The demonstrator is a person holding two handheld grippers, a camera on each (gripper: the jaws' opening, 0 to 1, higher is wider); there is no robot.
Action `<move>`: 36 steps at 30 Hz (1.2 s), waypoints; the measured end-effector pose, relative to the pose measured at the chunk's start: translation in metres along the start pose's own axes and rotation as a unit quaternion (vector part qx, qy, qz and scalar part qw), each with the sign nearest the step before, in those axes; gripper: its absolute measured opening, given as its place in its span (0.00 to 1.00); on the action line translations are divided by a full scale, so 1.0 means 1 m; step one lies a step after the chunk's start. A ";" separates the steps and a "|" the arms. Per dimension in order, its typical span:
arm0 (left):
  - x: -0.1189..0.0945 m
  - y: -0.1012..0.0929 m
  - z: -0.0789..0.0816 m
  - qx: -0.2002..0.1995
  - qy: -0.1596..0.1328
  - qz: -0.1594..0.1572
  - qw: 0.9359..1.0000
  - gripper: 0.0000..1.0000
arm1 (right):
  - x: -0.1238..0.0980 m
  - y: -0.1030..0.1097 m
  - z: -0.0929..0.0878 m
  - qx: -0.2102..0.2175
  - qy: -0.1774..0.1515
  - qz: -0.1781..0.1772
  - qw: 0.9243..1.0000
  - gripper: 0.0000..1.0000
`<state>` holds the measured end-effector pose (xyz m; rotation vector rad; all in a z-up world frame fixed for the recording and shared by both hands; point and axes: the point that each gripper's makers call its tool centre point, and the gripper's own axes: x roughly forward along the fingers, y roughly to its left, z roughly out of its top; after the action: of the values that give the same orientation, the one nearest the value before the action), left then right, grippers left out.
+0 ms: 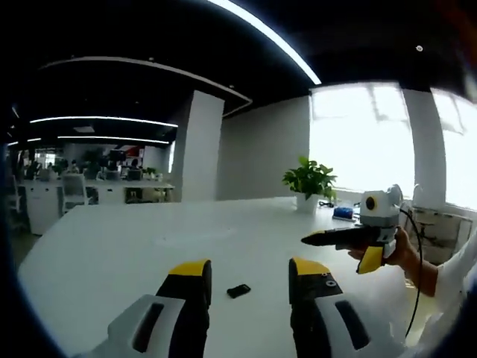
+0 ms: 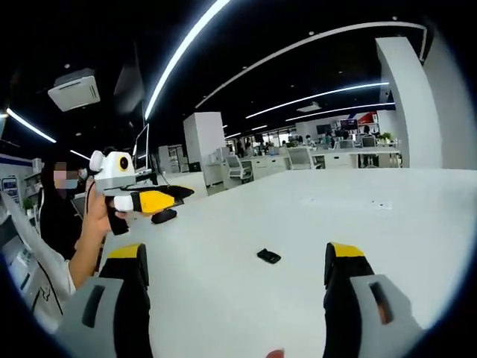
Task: Snap the two parts of the plastic buckle together until the buckle closes and remains connected.
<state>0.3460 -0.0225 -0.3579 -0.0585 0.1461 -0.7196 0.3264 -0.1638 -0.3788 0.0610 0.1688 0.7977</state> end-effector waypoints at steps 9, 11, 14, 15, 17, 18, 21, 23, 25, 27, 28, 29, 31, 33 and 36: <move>-0.013 -0.004 -0.015 0.020 0.013 0.024 0.999 0.32 | -0.028 0.001 0.000 -0.011 -0.015 -0.048 0.999 0.97; -0.018 -0.004 -0.020 0.024 0.021 0.032 0.999 0.32 | -0.034 -0.001 0.000 -0.010 -0.015 -0.060 0.998 0.97; -0.027 -0.003 -0.027 0.032 0.032 0.043 0.998 0.34 | -0.043 -0.002 -0.002 -0.016 -0.011 -0.072 0.997 0.97; -0.030 -0.003 -0.029 0.031 0.034 0.044 0.998 0.34 | -0.047 -0.002 -0.002 -0.017 -0.010 -0.077 0.997 0.97; -0.035 -0.005 -0.031 0.030 0.036 0.044 0.998 0.34 | -0.053 -0.002 -0.002 -0.019 -0.011 -0.084 0.996 0.97; -0.038 -0.006 -0.031 0.028 0.036 0.044 0.998 0.35 | -0.054 -0.001 -0.002 -0.021 -0.012 -0.086 0.996 0.97; -0.049 -0.008 -0.033 0.027 0.035 0.045 0.998 0.38 | -0.063 -0.001 -0.003 -0.034 -0.007 -0.098 0.995 0.97; -0.057 -0.009 -0.033 0.031 0.034 0.048 0.998 0.40 | -0.070 0.000 -0.005 -0.042 -0.002 -0.108 0.993 0.97; -0.065 -0.010 -0.034 0.037 0.033 0.054 0.997 0.45 | -0.074 0.001 -0.006 -0.046 0.000 -0.114 0.992 0.97; -0.072 -0.011 -0.036 0.043 0.033 0.057 0.997 0.49 | -0.081 0.004 -0.008 -0.052 0.001 -0.121 0.991 0.97; -0.076 -0.011 -0.037 0.046 0.033 0.058 0.997 0.50 | -0.084 0.006 -0.009 -0.052 -0.001 -0.123 0.991 0.97; -0.079 -0.012 -0.038 0.049 0.033 0.059 0.997 0.50 | -0.086 0.007 -0.009 -0.052 -0.002 -0.123 0.991 0.97; -0.084 -0.015 -0.040 0.052 0.032 0.055 0.997 0.52 | -0.091 0.010 -0.010 -0.056 -0.001 -0.123 0.991 0.96; -0.088 -0.017 -0.042 0.046 0.028 0.053 0.997 0.54 | -0.096 0.011 -0.012 -0.058 0.000 -0.128 0.990 0.96; -0.097 -0.017 -0.044 0.047 0.018 0.056 0.997 0.57 | -0.105 0.012 -0.013 -0.061 0.002 -0.133 0.989 0.96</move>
<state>0.2563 0.0286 -0.3891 0.0528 0.1494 -0.6141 0.2433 -0.2307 -0.3770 -0.0770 0.1278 0.5403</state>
